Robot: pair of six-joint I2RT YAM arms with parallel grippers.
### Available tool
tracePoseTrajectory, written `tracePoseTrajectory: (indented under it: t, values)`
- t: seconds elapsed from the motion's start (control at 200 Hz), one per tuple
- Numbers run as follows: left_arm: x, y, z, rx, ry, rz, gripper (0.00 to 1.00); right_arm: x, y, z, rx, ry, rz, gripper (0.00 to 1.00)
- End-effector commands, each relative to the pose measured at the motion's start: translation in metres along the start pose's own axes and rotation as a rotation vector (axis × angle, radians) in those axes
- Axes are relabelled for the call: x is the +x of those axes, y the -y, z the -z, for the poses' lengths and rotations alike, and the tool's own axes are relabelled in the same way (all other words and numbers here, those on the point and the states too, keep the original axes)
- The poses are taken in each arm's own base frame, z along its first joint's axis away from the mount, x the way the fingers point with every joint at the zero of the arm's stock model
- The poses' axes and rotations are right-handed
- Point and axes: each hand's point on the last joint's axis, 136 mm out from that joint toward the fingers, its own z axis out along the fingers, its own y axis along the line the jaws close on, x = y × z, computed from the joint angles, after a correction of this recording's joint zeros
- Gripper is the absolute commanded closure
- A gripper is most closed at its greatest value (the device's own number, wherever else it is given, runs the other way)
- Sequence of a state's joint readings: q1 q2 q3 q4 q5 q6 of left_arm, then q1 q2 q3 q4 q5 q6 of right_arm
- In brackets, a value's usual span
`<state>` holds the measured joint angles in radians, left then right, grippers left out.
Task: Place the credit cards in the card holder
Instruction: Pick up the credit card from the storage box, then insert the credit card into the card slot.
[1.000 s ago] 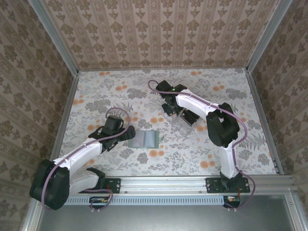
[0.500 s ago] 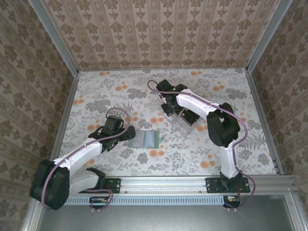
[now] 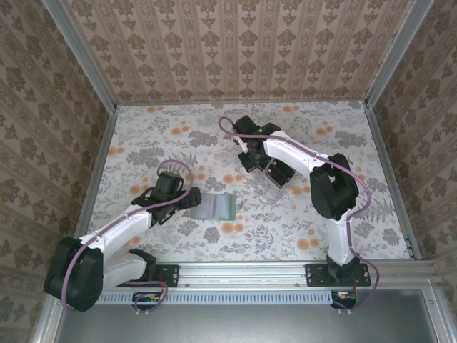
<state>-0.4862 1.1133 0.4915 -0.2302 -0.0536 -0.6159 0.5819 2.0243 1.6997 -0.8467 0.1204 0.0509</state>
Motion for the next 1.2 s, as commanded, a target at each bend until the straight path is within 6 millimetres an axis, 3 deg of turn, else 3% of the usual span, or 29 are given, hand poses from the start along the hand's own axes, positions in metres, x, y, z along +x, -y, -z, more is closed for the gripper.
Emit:
tracePoseTrajectory:
  t: [0.0,0.325,0.455,0.57,0.85,1.025,1.19]
  values:
    - [-0.002,0.002,-0.001,0.010,0.000,-0.008,0.00,-0.015,-0.004,0.042,-0.056,0.084,-0.011,1.00]
    - [-0.003,-0.001,-0.003,-0.010,-0.004,0.003,0.00,-0.020,-0.020,0.086,-0.196,0.206,-0.128,1.00]
    - [-0.002,-0.005,-0.003,-0.029,-0.003,0.009,0.00,-0.018,-0.042,0.099,-0.339,0.263,-0.234,1.00]
    - [-0.003,-0.009,-0.002,-0.054,-0.001,0.009,0.00,-0.013,-0.071,0.098,-0.464,0.308,-0.347,1.00]
    - [-0.018,-0.020,0.004,-0.118,0.020,0.007,0.00,0.010,-0.142,0.067,-0.547,0.319,-0.501,1.00]
    - [-0.028,-0.026,0.006,-0.137,0.031,0.021,0.00,0.025,-0.162,0.041,-0.529,0.321,-0.597,1.00]
    - [-0.031,-0.026,0.006,-0.137,0.031,0.017,0.00,0.039,-0.169,0.021,-0.484,0.321,-0.649,1.00]
